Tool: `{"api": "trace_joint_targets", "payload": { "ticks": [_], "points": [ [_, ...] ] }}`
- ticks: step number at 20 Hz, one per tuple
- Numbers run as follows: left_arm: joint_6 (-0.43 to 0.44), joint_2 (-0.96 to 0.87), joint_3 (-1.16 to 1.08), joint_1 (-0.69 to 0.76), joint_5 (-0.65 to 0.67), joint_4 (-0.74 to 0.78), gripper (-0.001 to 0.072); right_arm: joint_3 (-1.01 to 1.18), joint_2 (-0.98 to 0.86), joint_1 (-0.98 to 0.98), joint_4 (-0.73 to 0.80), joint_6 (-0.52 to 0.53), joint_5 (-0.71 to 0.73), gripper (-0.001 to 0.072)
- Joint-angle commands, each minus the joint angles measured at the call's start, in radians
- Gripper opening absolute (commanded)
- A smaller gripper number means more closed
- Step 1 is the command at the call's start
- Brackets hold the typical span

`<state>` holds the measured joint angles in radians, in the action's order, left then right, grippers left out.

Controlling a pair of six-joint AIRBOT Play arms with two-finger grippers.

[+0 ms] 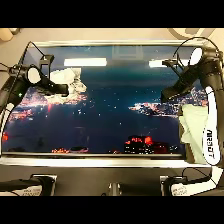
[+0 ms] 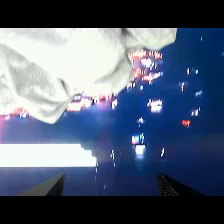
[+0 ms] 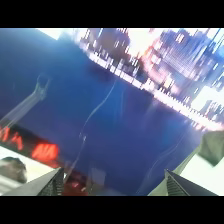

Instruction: Fold the shirts.

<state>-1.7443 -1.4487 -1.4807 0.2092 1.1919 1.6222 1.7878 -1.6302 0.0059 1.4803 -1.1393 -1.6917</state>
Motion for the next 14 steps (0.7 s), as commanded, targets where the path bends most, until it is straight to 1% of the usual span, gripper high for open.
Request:
{"api": "trace_joint_targets", "payload": {
  "ticks": [1, 2, 3, 4, 5, 7, 8, 9, 10, 11, 12, 14],
  "points": [
    [-0.003, -0.024, 0.000, 0.005, -0.140, -0.004, 0.0708, 0.001, -0.001, 0.000, 0.026, 0.012, 0.119, 0.0689],
    [-0.004, -0.037, -0.001, 0.002, -0.209, 0.003, 0.0709, 0.001, -0.001, 0.000, 0.034, 0.011, 0.154, 0.0689],
    [-0.027, -0.055, -0.013, -0.014, -0.294, 0.035, 0.0710, 0.001, -0.001, 0.000, 0.031, 0.010, 0.184, 0.0688],
    [-0.115, -0.082, -0.048, -0.042, -0.341, 0.081, 0.0709, 0.001, -0.002, 0.000, 0.024, 0.009, 0.205, 0.0689],
    [-0.195, -0.127, -0.109, -0.084, -0.343, 0.083, 0.0708, 0.001, -0.002, 0.000, 0.023, 0.007, 0.223, 0.0689],
    [-0.207, -0.266, -0.269, -0.177, -0.242, -0.036, 0.0709, 0.001, -0.002, 0.000, 0.024, 0.007, 0.257, 0.0687],
    [-0.190, -0.344, -0.343, -0.214, -0.172, -0.103, 0.0710, 0.001, -0.002, 0.000, 0.024, 0.008, 0.280, 0.0658],
    [-0.190, -0.411, -0.397, -0.238, -0.108, -0.158, 0.0710, 0.001, -0.002, 0.000, 0.024, 0.008, 0.315, 0.0596],
    [-0.188, -0.475, -0.438, -0.256, -0.052, -0.212, 0.0709, 0.001, -0.002, 0.000, 0.024, 0.007, 0.352, 0.0600],
    [-0.174, -0.525, -0.459, -0.264, -0.022, -0.260, 0.0710, 0.001, -0.002, 0.000, 0.023, 0.007, 0.390, 0.0603],
    [-0.162, -0.557, -0.459, -0.266, -0.019, -0.300, 0.0709, 0.001, -0.002, 0.000, 0.024, 0.007, 0.428, 0.0609],
    [-0.163, -0.605, -0.459, -0.261, -0.017, -0.351, 0.0708, 0.001, -0.002, 0.000, 0.020, 0.006, 0.445, 0.0611]
  ]
}}
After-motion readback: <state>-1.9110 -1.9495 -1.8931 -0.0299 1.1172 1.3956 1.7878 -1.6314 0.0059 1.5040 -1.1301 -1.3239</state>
